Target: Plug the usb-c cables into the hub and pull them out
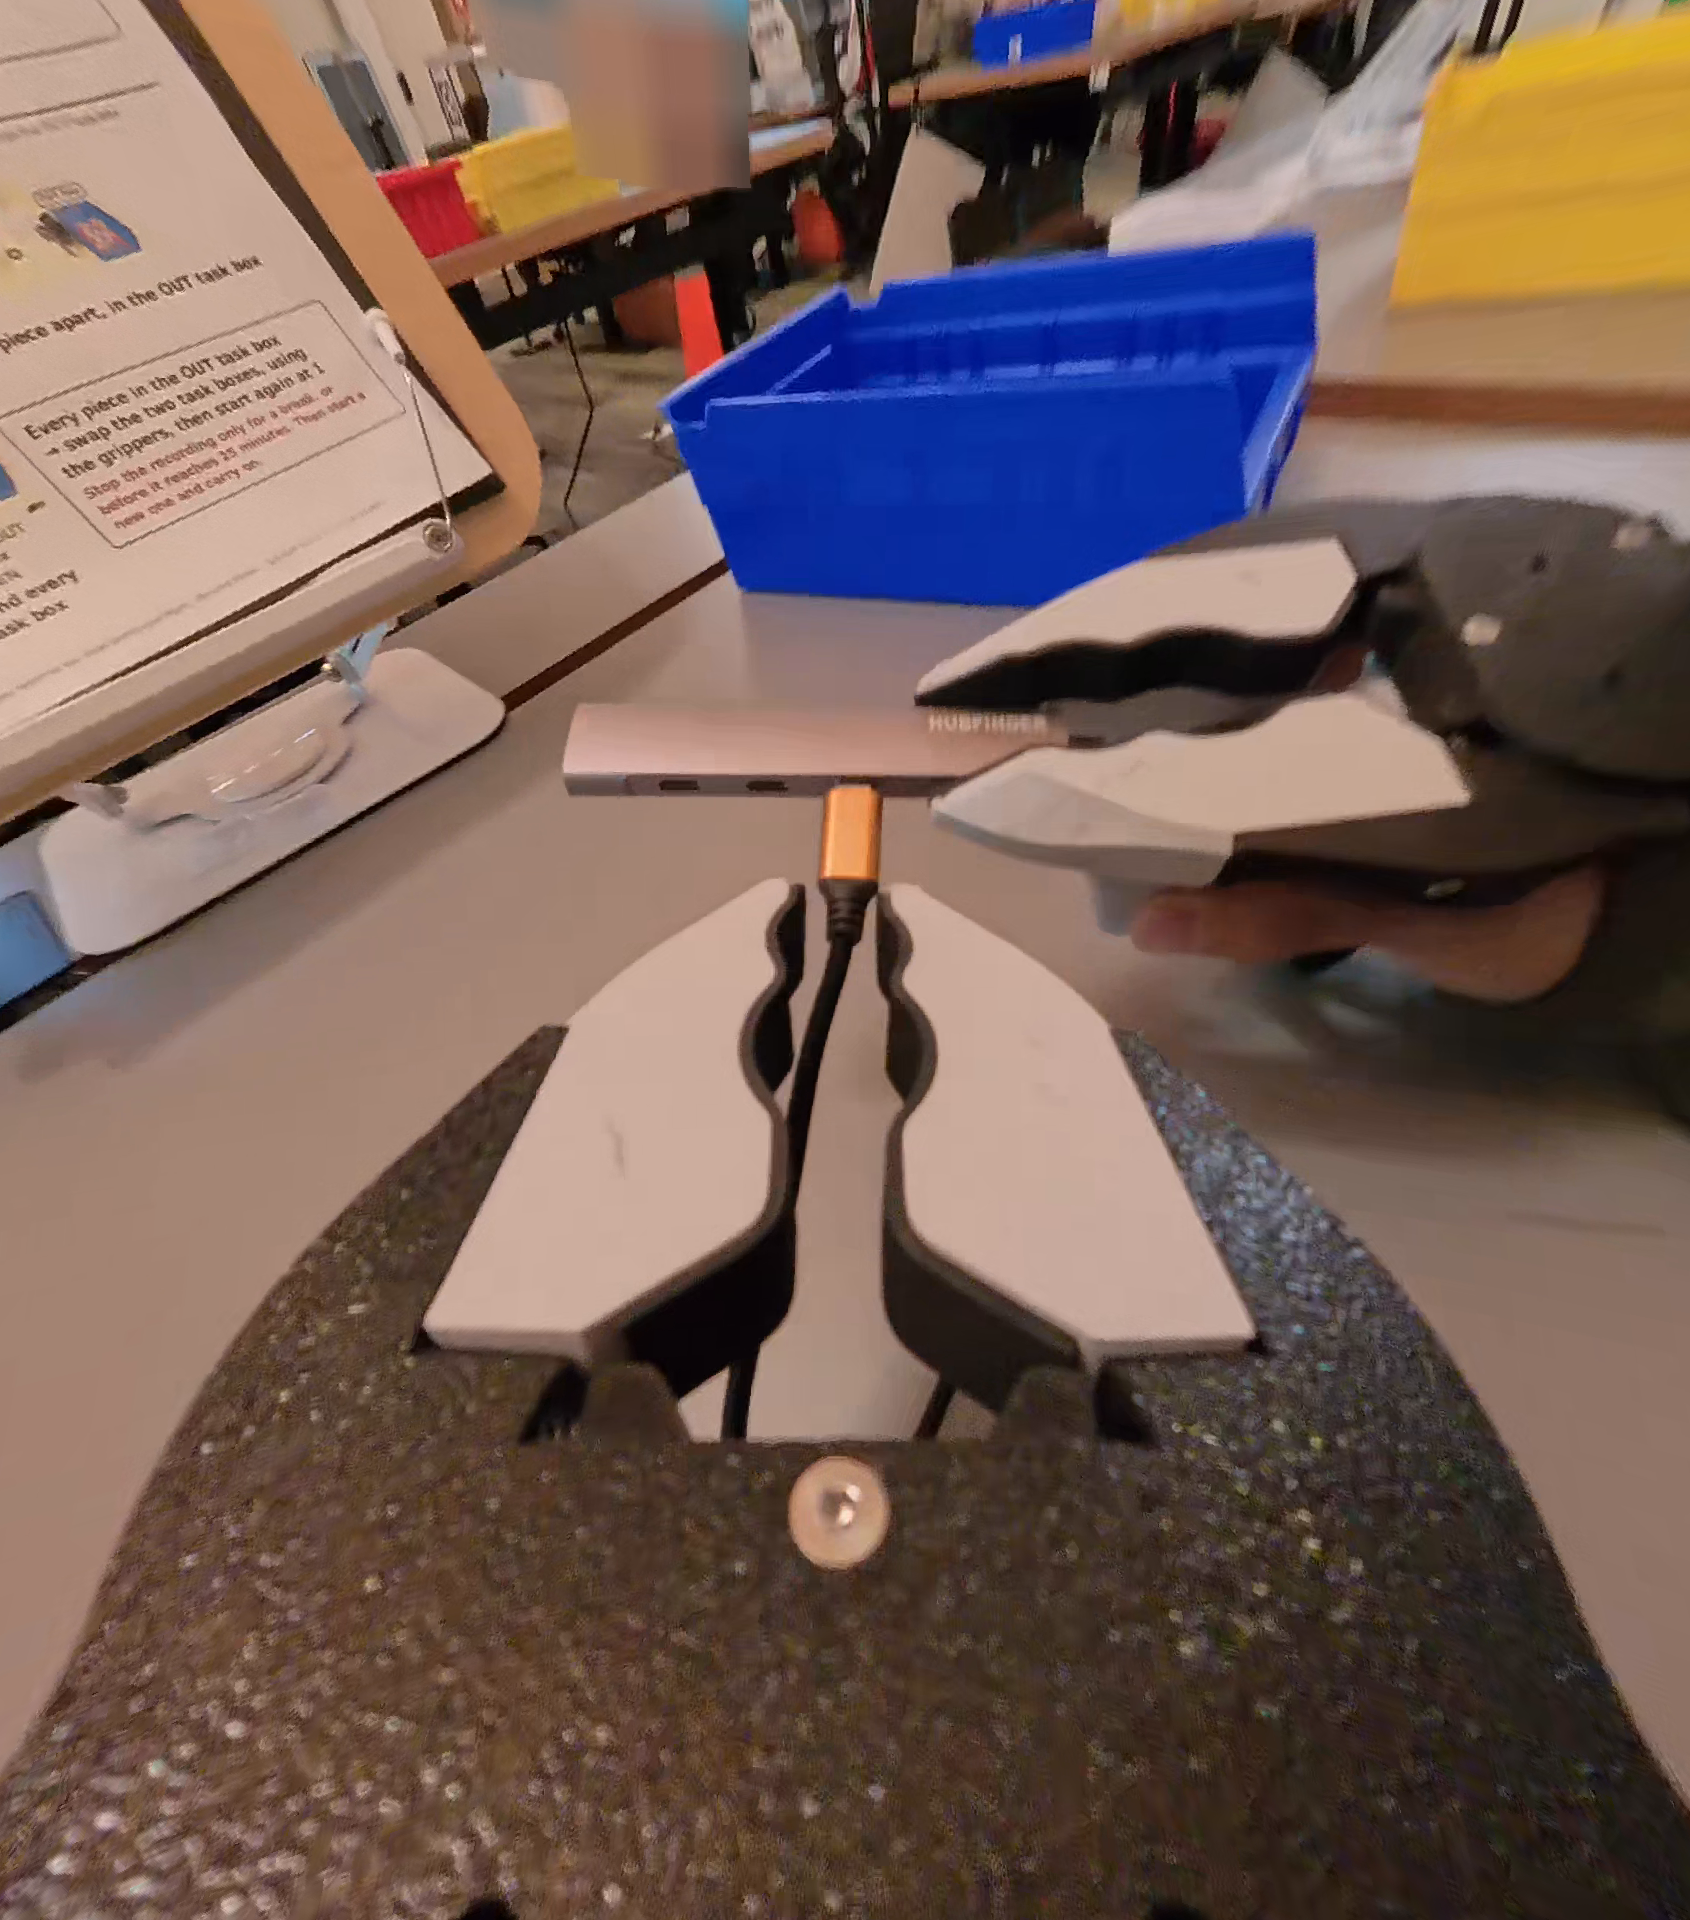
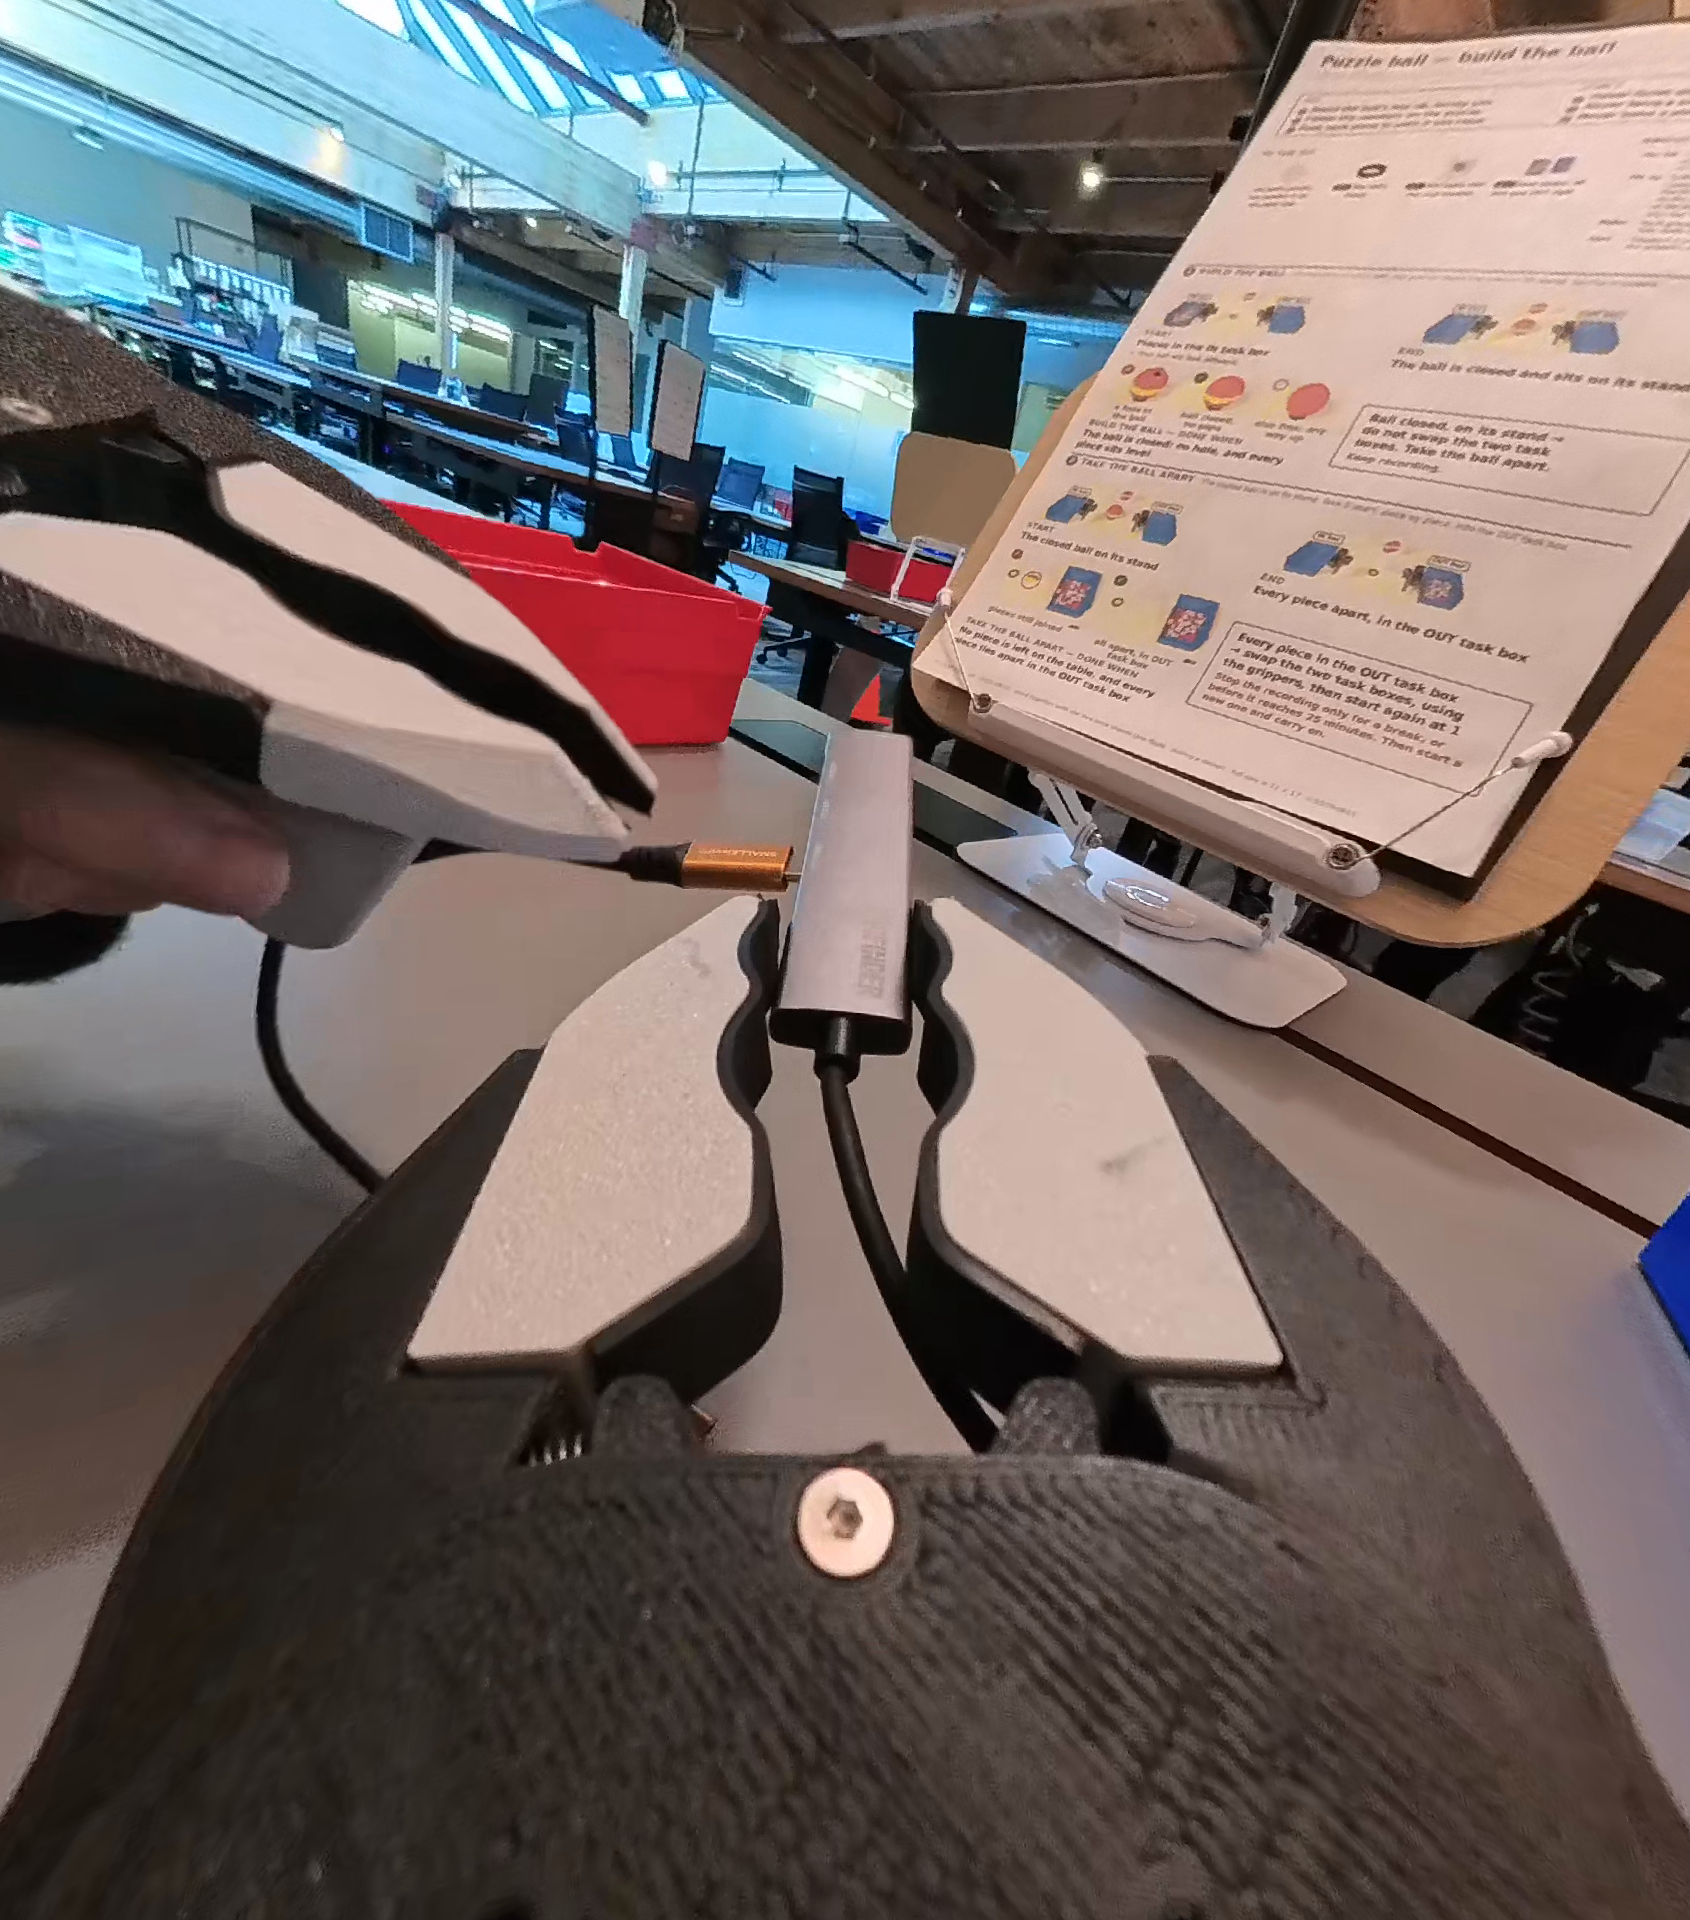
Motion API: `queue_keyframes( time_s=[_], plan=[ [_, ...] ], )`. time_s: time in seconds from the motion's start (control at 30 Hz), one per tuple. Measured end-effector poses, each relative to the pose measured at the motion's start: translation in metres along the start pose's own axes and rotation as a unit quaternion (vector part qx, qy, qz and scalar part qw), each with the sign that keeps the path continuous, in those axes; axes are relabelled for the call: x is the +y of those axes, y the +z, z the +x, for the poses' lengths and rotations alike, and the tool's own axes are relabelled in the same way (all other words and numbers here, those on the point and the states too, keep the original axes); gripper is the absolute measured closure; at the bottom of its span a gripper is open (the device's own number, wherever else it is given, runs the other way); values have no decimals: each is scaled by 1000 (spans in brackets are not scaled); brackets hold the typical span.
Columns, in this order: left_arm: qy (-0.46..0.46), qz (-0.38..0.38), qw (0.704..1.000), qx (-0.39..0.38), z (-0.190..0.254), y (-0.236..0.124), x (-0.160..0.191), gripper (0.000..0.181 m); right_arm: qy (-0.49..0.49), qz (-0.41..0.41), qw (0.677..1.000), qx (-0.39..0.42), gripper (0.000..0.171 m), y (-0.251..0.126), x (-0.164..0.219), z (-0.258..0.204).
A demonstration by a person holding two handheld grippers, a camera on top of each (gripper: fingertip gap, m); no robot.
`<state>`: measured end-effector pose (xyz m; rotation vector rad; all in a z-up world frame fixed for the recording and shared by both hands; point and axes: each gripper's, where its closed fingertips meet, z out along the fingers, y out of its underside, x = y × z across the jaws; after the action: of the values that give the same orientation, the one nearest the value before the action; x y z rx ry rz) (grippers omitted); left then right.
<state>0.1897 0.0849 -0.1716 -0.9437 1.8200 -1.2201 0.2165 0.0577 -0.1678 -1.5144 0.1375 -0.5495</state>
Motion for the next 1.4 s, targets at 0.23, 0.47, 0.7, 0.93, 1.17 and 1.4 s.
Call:
queue_keyframes(
  time_s=[0.23, 0.47, 0.7, 0.93, 1.17, 1.4],
  plan=[
    [-34, 1, 999, 9, 2, 5, 4, 164, 1, 4, 1000, 0, 146, -1, -1, 0],
    [-49, 0, 999, 1, 1, 8, 7, 174, 0, 3, 1000, -8, 146, 0, -1, -2],
    [-3, 8, 1000, -27, 1, 7, 4, 174, 41, -9, 999, -31, 146, 0, 2, -2],
    [6, 13, 999, -31, 1, 5, -1, 174, 29, -23, 999, -35, 146, 1, 5, -6],
    [-7, 20, 999, -30, 2, 8, -2, 173, 28, -12, 999, -22, 146, 0, 2, -2],
    [-69, 63, 995, -35, -24, -21, -24, 160, 21, -2, 1000, 20, 147, -4, 1, 11]
  ],
)
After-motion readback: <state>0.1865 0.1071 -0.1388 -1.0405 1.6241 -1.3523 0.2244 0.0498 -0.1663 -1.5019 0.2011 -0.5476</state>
